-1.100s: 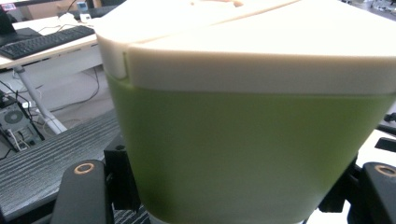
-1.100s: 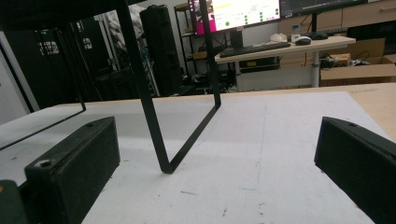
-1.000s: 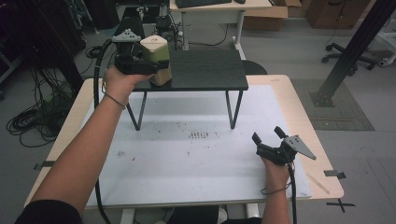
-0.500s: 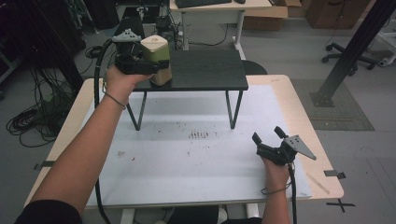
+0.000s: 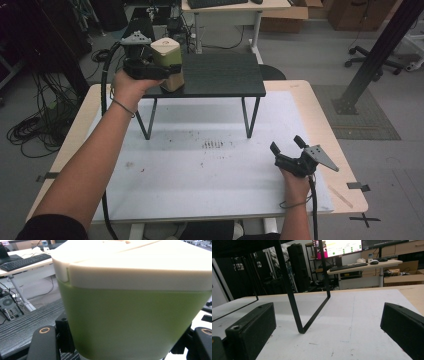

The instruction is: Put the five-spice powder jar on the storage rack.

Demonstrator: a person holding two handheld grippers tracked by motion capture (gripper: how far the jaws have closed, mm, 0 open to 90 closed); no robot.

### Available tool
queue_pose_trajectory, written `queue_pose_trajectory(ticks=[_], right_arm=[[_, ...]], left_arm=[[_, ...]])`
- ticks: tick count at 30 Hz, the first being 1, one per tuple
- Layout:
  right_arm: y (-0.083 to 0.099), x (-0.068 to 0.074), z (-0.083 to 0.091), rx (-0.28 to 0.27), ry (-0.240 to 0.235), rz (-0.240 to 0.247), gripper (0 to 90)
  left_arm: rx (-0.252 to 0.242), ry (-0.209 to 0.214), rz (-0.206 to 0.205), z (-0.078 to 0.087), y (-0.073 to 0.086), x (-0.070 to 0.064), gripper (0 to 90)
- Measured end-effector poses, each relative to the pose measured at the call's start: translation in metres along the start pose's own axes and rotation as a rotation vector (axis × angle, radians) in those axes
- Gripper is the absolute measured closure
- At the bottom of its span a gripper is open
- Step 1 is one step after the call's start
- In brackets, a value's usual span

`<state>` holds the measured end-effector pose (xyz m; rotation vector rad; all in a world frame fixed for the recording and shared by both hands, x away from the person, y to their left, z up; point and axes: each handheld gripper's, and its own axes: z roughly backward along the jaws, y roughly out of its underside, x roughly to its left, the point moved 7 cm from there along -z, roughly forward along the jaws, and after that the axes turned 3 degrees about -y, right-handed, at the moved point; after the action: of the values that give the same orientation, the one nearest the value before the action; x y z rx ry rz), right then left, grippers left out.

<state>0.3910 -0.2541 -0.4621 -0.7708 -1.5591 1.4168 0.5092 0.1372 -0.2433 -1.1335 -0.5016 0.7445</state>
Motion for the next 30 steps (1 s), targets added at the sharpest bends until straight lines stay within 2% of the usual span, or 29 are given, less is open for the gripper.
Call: queue_pose_trajectory(ticks=[5,19,30], right_arm=[[-0.0001,-0.0001,0.0001,-0.001,0.0,-0.001,0.0],[-0.0002,-0.0001,0.0004,-0.004,-0.001,-0.003,0.0],[-0.0004,-0.0002,0.0008,-0.007,-0.002,-0.006,0.0]], left_arm=[[-0.014,-0.007,0.003,-0.0003,-0.0019,-0.0009,25.5],[-0.006,-0.035,0.011,-0.0013,-0.0015,0.0006,16.7],[-0.009,-0.054,0.02,-0.0001,-0.0023,0.0021,13.7]])
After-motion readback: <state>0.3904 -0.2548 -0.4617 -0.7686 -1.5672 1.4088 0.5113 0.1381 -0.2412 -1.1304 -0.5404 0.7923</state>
